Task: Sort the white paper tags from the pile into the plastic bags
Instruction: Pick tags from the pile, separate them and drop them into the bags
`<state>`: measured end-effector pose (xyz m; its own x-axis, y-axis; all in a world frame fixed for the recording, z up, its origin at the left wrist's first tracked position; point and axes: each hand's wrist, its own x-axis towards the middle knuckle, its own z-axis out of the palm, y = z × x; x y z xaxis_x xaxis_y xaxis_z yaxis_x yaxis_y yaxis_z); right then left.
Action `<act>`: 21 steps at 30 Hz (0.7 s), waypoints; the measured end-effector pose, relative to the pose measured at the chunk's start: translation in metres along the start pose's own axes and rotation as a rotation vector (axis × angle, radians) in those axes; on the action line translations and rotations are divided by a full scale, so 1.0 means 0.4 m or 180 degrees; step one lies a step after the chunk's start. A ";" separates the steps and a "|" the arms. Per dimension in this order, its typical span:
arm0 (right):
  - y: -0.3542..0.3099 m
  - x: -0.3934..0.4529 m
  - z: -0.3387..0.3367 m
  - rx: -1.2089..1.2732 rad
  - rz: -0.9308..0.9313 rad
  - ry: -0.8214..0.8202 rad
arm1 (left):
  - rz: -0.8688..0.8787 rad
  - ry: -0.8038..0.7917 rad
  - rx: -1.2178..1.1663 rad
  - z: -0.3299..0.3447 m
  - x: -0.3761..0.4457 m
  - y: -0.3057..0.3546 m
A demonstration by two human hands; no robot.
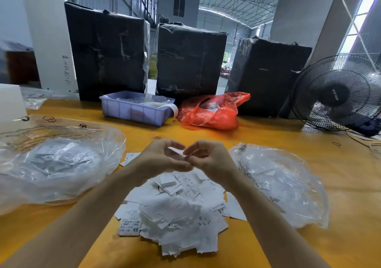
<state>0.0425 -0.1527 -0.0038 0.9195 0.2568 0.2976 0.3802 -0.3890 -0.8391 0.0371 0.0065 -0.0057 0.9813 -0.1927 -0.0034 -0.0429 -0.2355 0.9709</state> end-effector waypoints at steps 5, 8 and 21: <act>0.032 0.018 0.003 -0.0577 -0.0118 0.0374 | 0.0040 0.0674 0.0103 -0.019 0.005 -0.013; 0.088 0.025 -0.022 -0.1863 0.0187 0.0060 | -0.0028 0.0845 -0.0047 -0.025 0.009 -0.014; 0.114 0.031 -0.050 0.1058 0.1059 0.0193 | -0.0168 0.0710 -0.0533 -0.013 0.005 -0.014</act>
<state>0.0731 -0.1851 -0.0295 0.9939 0.1102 0.0057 0.0206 -0.1344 -0.9907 0.0402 0.0124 -0.0098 0.9992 0.0343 -0.0203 0.0229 -0.0753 0.9969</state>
